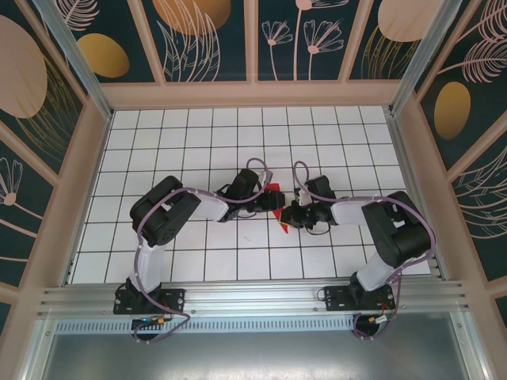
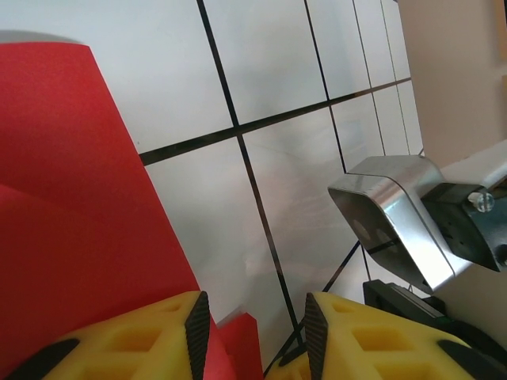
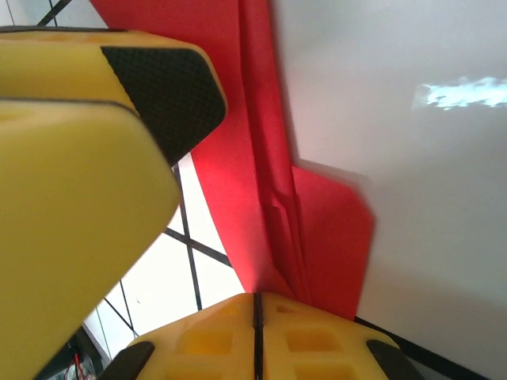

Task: Fold a paper plane with a square sheet of paper (pick it up from the middle)
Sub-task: Fold the wing for the fifth time at the center of the table.

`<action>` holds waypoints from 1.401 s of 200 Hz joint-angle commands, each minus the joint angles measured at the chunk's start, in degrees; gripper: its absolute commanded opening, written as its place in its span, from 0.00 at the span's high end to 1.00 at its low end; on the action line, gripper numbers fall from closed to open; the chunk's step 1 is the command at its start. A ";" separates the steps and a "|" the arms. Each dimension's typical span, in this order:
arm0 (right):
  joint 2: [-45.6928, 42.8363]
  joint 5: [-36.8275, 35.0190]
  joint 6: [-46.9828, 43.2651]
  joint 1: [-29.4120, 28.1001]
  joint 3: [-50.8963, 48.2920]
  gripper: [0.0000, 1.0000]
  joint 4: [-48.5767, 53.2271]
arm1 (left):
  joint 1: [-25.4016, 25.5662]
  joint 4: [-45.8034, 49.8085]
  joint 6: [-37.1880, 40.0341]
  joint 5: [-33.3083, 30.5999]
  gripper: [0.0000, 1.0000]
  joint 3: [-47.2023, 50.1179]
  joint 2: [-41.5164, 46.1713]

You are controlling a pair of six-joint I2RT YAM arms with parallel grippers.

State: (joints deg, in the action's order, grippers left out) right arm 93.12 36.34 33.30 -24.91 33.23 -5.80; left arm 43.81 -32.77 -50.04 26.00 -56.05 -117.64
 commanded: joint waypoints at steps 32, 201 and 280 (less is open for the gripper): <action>4.32 -5.22 -2.87 -0.16 -3.92 0.96 3.43 | -0.21 8.57 2.53 -0.39 0.52 0.68 0.26; 4.92 -4.52 -2.47 -0.34 -2.91 0.97 3.03 | -0.48 -17.78 -8.65 2.97 0.47 10.93 5.83; 4.12 -4.52 -3.41 -1.12 -3.37 0.97 4.68 | -0.82 -3.20 -7.29 -8.58 0.47 5.19 1.99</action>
State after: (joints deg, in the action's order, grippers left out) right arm 94.17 38.46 31.79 -24.73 32.49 -8.86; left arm 43.81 -43.42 -58.17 24.93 -48.05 -114.52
